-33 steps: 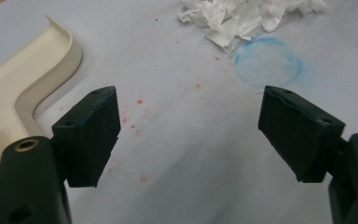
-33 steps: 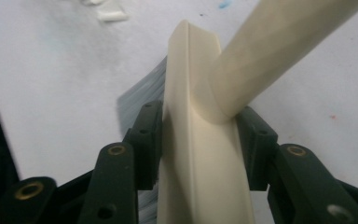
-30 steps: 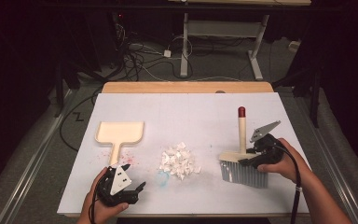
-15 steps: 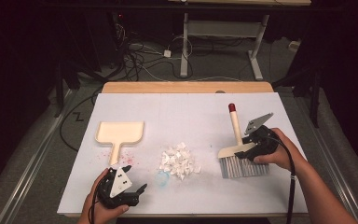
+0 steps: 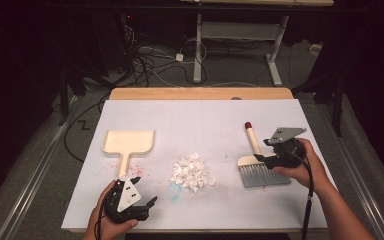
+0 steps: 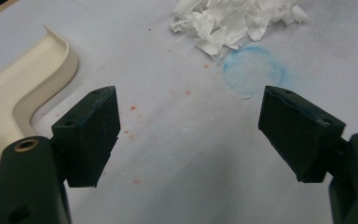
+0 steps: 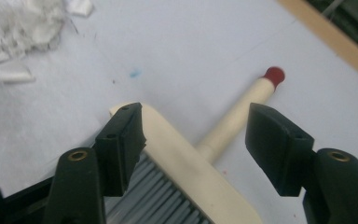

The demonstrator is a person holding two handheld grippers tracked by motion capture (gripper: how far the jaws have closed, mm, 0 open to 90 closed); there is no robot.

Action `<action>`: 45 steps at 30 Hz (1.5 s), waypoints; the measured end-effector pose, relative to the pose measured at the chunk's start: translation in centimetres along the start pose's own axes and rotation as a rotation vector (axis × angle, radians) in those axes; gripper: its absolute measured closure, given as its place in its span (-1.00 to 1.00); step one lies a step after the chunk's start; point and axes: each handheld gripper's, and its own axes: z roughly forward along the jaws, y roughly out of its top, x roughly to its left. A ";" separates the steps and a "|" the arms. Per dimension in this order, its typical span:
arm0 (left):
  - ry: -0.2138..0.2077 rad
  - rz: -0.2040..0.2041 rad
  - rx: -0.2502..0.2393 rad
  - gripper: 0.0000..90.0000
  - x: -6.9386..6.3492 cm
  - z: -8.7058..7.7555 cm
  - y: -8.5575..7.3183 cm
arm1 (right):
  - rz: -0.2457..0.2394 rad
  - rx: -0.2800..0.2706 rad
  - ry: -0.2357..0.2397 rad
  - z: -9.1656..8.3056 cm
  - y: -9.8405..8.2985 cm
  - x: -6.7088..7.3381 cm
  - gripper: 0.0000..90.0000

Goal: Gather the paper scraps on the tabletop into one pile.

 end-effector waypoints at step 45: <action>0.071 0.012 0.004 -0.59 0.6 -0.1 0.3 | 0.145 -0.314 -0.244 -3.6 -9.5 5.0 -0.55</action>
